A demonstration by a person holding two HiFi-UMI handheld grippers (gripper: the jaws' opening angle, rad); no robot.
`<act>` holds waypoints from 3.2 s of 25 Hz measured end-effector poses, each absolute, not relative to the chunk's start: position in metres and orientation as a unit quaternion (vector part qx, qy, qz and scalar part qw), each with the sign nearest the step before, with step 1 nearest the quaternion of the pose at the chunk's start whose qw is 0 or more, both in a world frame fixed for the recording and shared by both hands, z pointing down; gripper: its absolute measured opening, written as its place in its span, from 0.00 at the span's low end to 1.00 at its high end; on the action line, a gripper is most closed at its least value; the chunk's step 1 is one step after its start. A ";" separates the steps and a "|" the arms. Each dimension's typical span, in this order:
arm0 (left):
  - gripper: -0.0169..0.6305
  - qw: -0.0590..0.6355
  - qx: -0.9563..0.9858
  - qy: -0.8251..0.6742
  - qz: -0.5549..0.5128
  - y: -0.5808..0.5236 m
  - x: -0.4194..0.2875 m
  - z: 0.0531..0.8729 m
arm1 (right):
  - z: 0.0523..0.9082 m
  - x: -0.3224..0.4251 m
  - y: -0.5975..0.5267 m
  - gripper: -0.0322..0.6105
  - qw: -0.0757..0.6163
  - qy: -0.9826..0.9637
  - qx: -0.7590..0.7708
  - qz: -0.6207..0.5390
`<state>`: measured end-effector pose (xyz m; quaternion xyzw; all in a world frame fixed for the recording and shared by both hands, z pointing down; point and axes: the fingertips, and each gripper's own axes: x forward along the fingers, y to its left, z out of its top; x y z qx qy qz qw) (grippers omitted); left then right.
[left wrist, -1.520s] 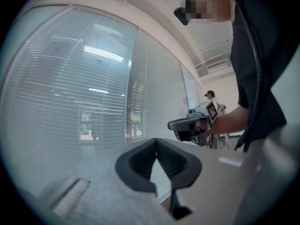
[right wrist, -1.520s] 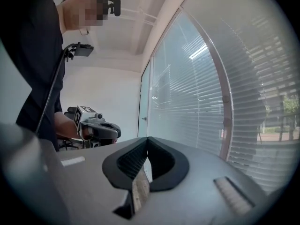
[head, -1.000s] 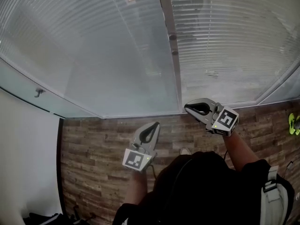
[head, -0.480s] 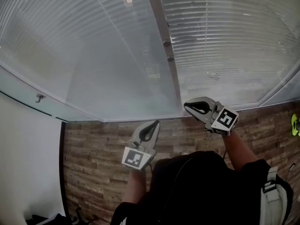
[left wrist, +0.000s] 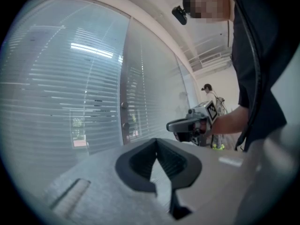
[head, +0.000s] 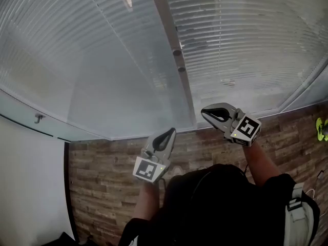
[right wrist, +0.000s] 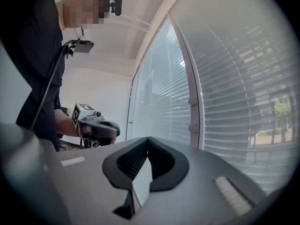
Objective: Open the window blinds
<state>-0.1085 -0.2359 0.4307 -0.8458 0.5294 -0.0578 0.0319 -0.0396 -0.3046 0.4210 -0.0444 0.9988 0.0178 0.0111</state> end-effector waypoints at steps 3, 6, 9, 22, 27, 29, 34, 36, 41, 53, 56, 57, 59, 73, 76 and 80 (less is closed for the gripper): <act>0.03 0.027 -0.856 0.512 -0.057 -0.246 -0.108 0.432 | 0.424 -0.040 -0.312 0.06 0.005 0.998 -0.062 0.014; 0.03 0.031 -0.866 0.496 -0.053 -0.256 -0.112 0.423 | 0.415 -0.044 -0.323 0.06 0.013 0.996 -0.084 0.018; 0.03 0.035 -0.876 0.478 -0.050 -0.260 -0.119 0.416 | 0.408 -0.053 -0.325 0.06 0.006 0.995 -0.101 0.020; 0.03 0.034 -0.911 0.408 -0.043 -0.264 -0.137 0.415 | 0.400 -0.084 -0.338 0.06 -0.052 0.980 -0.176 0.074; 0.03 0.030 -0.919 0.390 -0.039 -0.265 -0.142 0.421 | 0.400 -0.095 -0.354 0.06 -0.086 0.968 -0.199 0.123; 0.03 0.029 -0.922 0.385 -0.037 -0.264 -0.144 0.422 | 0.395 -0.100 -0.357 0.06 -0.100 0.963 -0.205 0.141; 0.03 0.023 -0.925 0.379 -0.030 -0.265 -0.150 0.421 | 0.382 -0.109 -0.372 0.06 -0.144 0.943 -0.223 0.202; 0.03 0.024 -0.925 0.378 -0.028 -0.264 -0.152 0.425 | 0.379 -0.110 -0.378 0.06 -0.160 0.933 -0.232 0.225; 0.03 0.027 -0.926 0.376 -0.022 -0.263 -0.157 0.427 | 0.361 -0.114 -0.398 0.12 -0.201 0.906 -0.252 0.274; 0.03 0.012 -0.918 0.396 0.000 -0.260 -0.178 0.431 | 0.338 -0.137 -0.434 0.28 -0.271 0.837 -0.277 0.387; 0.03 0.008 -0.918 0.396 -0.005 -0.256 -0.179 0.433 | 0.334 -0.140 -0.442 0.32 -0.285 0.818 -0.285 0.411; 0.03 0.008 -0.918 0.397 -0.006 -0.256 -0.179 0.433 | 0.332 -0.140 -0.445 0.34 -0.292 0.810 -0.287 0.420; 0.03 0.009 -0.918 0.397 -0.008 -0.256 -0.178 0.433 | 0.330 -0.141 -0.451 0.36 -0.306 0.791 -0.294 0.441; 0.03 0.016 -0.917 0.399 -0.009 -0.252 -0.178 0.431 | 0.337 -0.148 -0.467 0.30 -0.360 0.730 -0.308 0.493; 0.03 0.017 -0.917 0.399 -0.011 -0.251 -0.177 0.432 | 0.338 -0.148 -0.468 0.25 -0.368 0.720 -0.312 0.499; 0.03 0.017 -0.917 0.399 -0.010 -0.251 -0.177 0.433 | 0.338 -0.149 -0.468 0.24 -0.366 0.719 -0.319 0.498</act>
